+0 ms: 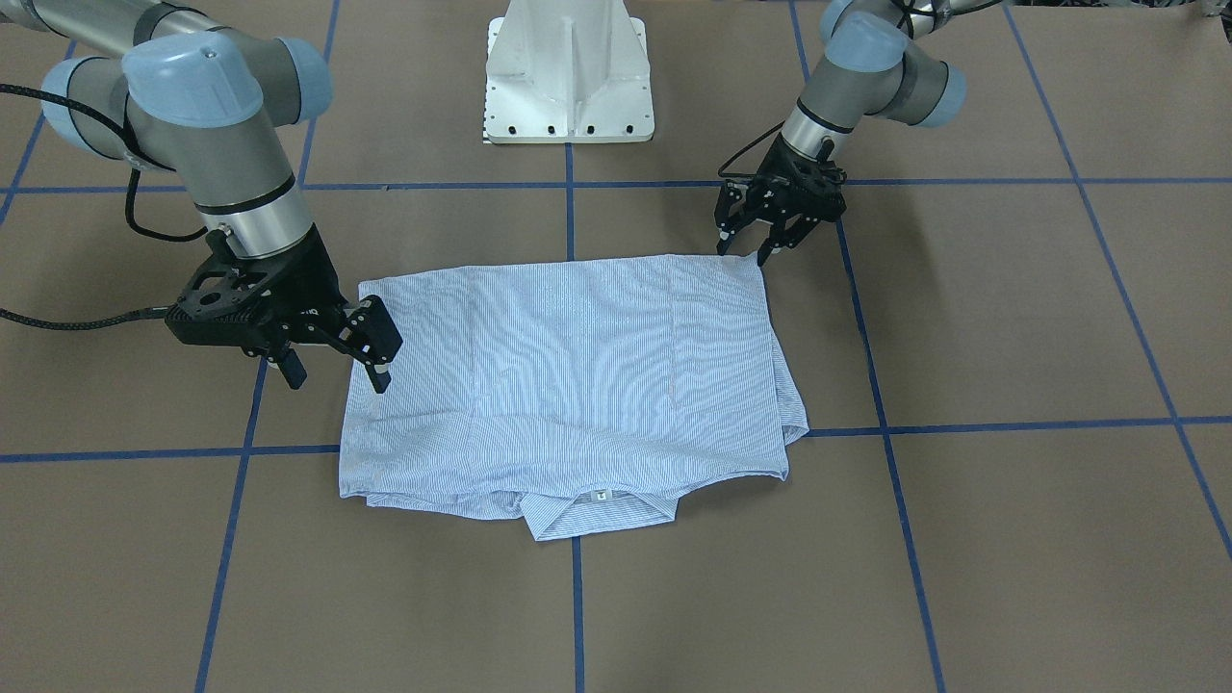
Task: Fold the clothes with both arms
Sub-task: 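Release the hem near the collar and withdraw the left gripper to the folded edge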
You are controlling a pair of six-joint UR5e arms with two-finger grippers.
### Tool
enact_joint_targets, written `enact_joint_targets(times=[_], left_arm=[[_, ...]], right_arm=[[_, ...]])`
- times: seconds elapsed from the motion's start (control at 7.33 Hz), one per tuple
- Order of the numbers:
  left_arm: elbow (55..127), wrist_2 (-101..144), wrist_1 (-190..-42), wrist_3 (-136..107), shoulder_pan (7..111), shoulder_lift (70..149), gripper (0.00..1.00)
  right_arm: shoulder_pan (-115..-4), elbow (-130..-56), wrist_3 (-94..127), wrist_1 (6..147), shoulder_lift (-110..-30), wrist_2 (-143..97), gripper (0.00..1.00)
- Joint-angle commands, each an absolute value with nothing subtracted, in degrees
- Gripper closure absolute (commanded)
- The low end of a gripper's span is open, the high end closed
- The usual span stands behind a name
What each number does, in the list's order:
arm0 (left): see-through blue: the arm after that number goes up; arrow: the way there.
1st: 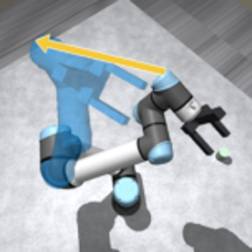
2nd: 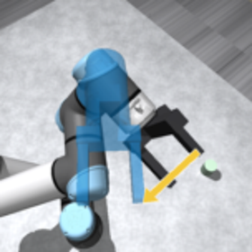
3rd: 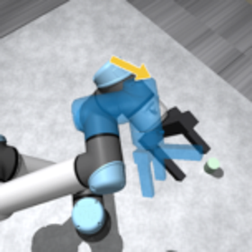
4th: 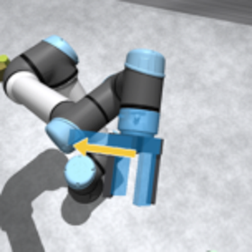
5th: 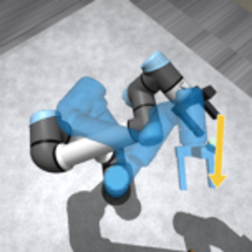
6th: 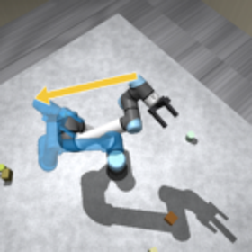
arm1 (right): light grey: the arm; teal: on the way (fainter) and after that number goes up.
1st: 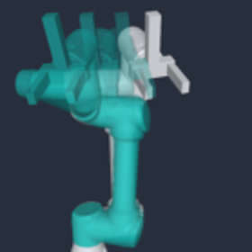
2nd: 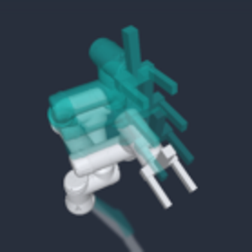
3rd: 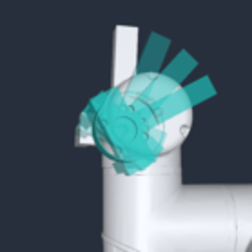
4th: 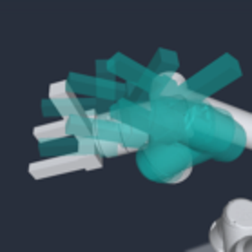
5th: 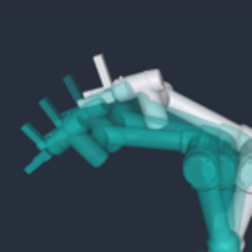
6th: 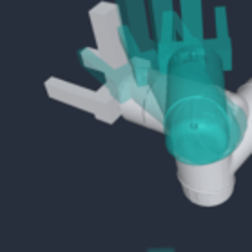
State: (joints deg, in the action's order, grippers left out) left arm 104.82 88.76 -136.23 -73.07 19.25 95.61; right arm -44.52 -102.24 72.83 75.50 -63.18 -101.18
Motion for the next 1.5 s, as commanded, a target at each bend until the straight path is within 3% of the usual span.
enact_joint_targets(times=[0.0, 0.27, 0.41, 0.95, 1.23, 1.36], left_arm=[[104.85, 88.6, -136.23, -73.04, 19.25, 94.66, 0.46], [105.47, 88.68, -136.23, -73.12, 19.25, 93.52, 0.78], [105.47, 88.68, -136.23, -73.13, 19.25, 93.52, 1.0], [105.91, 89.03, -136.14, -72.25, 20.29, 93.17, 1.0], [104.69, 88.95, -135.62, -62.73, 27.46, 93.16, 1.0], [100.24, 89.12, -135.53, -59.36, 32.73, 94.73, 1.0]], right_arm=[[-44.47, -102.3, 72.95, 75.5, -63.19, -101.07, 0.0], [-44.47, -102.48, 72.95, 75.5, -63.19, -101.07, 0.0], [-44.39, -102.48, 72.95, 75.5, -63.19, -101.07, 0.0], [-43.95, -102.48, 72.95, 75.5, -63.28, -100.72, 0.0], [-43.6, -102.39, 72.86, 75.5, -63.28, -100.46, 0.0], [-43.33, -102.22, 72.86, 75.5, -63.28, -100.46, 0.0]])
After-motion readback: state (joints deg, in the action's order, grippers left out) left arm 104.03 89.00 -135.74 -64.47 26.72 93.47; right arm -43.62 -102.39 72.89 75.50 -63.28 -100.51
